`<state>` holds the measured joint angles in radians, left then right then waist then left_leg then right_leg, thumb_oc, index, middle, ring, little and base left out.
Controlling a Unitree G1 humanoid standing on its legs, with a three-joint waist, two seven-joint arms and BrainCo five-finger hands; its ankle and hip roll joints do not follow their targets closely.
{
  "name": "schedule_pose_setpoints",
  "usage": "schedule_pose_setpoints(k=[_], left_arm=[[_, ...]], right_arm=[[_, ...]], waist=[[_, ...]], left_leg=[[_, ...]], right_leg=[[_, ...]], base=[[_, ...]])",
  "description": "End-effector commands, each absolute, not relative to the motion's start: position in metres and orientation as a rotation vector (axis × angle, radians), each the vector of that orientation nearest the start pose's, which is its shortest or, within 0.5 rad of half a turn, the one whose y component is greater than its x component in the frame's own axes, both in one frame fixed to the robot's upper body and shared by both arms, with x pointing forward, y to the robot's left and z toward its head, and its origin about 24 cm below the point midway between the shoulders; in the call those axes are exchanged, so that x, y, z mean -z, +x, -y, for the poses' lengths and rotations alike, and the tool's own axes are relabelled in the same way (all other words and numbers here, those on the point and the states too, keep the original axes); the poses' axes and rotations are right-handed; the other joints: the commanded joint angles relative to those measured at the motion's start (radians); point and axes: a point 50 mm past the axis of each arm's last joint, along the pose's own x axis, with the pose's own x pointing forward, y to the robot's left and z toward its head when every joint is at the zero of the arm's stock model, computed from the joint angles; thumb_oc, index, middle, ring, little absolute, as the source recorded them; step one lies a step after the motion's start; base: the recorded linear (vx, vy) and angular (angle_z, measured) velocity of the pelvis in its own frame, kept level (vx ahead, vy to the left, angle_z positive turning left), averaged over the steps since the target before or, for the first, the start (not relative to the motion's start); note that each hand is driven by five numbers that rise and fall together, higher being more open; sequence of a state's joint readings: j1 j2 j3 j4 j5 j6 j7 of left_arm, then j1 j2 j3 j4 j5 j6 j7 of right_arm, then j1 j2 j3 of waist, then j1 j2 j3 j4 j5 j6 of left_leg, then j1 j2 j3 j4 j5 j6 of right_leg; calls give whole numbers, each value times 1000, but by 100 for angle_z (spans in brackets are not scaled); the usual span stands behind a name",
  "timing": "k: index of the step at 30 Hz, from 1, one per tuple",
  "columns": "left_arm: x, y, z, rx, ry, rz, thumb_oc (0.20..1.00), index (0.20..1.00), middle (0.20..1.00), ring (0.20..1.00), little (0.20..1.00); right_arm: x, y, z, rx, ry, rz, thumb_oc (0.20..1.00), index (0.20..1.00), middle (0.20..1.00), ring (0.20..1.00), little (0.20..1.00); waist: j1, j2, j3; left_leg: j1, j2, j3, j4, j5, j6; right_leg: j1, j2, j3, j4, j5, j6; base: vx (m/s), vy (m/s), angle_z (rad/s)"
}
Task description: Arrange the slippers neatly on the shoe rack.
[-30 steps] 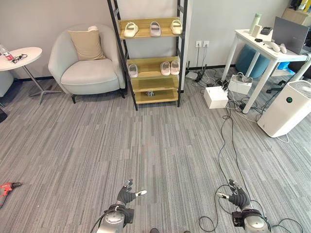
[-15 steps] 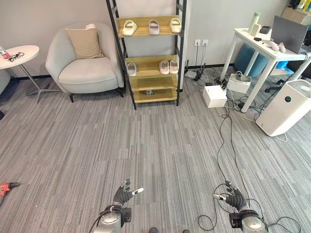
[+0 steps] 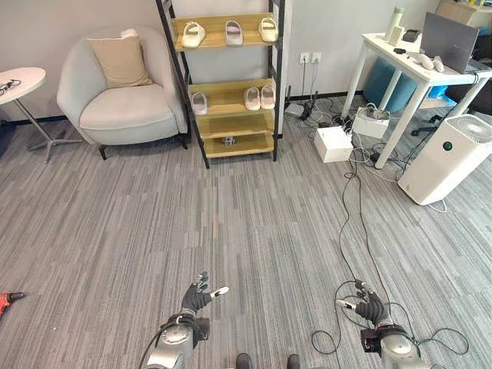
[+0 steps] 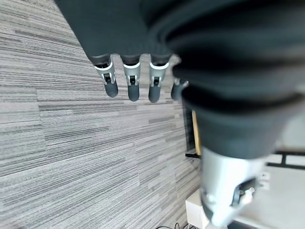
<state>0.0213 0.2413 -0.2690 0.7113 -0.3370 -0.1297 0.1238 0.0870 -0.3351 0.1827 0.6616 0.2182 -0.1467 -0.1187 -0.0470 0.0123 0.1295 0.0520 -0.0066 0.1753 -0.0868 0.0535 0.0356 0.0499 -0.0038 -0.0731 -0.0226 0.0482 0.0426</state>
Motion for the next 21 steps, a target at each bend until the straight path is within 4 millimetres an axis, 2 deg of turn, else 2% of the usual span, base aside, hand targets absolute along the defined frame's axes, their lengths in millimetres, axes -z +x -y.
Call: schedule_pose_setpoints(k=[1,2,3,5,8,11,13,14,15,17,18,20,21], left_arm=[[79,217,-191,-106,14,-495,1000,1000,1000,1000,1000],[79,217,-191,-106,14,-494,1000,1000,1000,1000,1000],[79,216,-193,-117,8,-496,1000,1000,1000,1000,1000],[80,215,-193,-117,8,-496,1000,1000,1000,1000,1000],[82,213,-196,-122,7,-505,1000,1000,1000,1000,1000],[80,215,-197,-127,7,-501,1000,1000,1000,1000,1000],[80,217,-196,-112,21,-498,1000,1000,1000,1000,1000],[80,217,-196,-112,21,-498,1000,1000,1000,1000,1000],[83,215,-190,-83,30,-514,1000,1000,1000,1000,1000],[87,212,-188,-87,19,-535,1000,1000,1000,1000,1000],[87,211,-188,-93,7,-532,1000,1000,1000,1000,1000],[89,208,-187,-97,-11,-542,1000,1000,1000,1000,1000],[90,207,-186,-93,-15,-547,1000,1000,1000,1000,1000]], right_arm=[[76,201,228,141,-158,-493,1000,1000,1000,1000,1000],[76,201,228,140,-158,-493,1000,1000,1000,1000,1000],[77,199,228,147,-142,-498,1000,1000,1000,1000,1000],[79,197,229,153,-139,-505,1000,1000,1000,1000,1000],[79,194,234,165,-137,-509,1000,1000,1000,1000,1000],[81,188,237,179,-136,-523,1000,1000,1000,1000,1000],[86,176,242,190,-142,-558,1000,1000,1000,1000,1000],[86,176,242,190,-142,-559,1000,1000,1000,1000,1000],[89,167,247,200,-139,-580,1000,1000,1000,1000,1000],[90,162,255,216,-144,-590,1000,1000,1000,1000,1000],[89,157,260,229,-139,-593,1000,1000,1000,1000,1000],[88,153,265,242,-130,-592,1000,1000,1000,1000,1000],[88,152,266,243,-131,-596,1000,1000,1000,1000,1000]], waist=[[-9,-32,54],[-8,-32,53],[-17,-26,70],[-20,-24,73],[-34,-26,89],[-60,-33,104],[-90,-38,96],[-92,-37,97],[-103,-35,76],[-108,-20,58],[-113,-11,51],[-116,-3,51],[-112,-12,55]], left_leg=[[53,-12,-50,0,-91,-9],[53,-13,-49,0,-91,-9],[69,-10,-51,0,-101,-9],[80,-11,-56,0,-107,-10],[118,-22,-64,0,-133,-14],[165,-27,-92,0,-164,-26],[209,-21,-117,0,-186,-43],[210,-20,-119,0,-186,-43],[227,-13,-129,0,-191,-50],[238,6,-134,26,-173,-63],[231,17,-141,77,-151,-75],[191,33,-143,235,-76,-122],[155,26,-144,310,-44,-135]], right_leg=[[-105,-125,4,275,-63,133],[-108,-126,6,279,-65,133],[-170,-117,-4,370,-47,136],[-194,-112,-2,379,-46,135],[-246,-102,-39,291,-26,114],[-274,-82,-65,156,19,115],[-279,-64,-67,86,37,116],[-277,-63,-68,85,37,115],[-247,-51,-46,77,26,94],[-224,-31,-50,86,9,73],[-210,-18,-50,91,-6,54],[-160,5,-47,88,-35,24],[-140,2,-39,82,-44,16]], base=[[-6,92,-5],[87,112,-6],[92,68,-6],[169,51,3],[198,-10,2],[284,-98,5],[360,-145,39],[379,-181,57],[349,-184,68],[393,-201,51],[302,-165,21],[311,-209,10],[262,-222,11]])
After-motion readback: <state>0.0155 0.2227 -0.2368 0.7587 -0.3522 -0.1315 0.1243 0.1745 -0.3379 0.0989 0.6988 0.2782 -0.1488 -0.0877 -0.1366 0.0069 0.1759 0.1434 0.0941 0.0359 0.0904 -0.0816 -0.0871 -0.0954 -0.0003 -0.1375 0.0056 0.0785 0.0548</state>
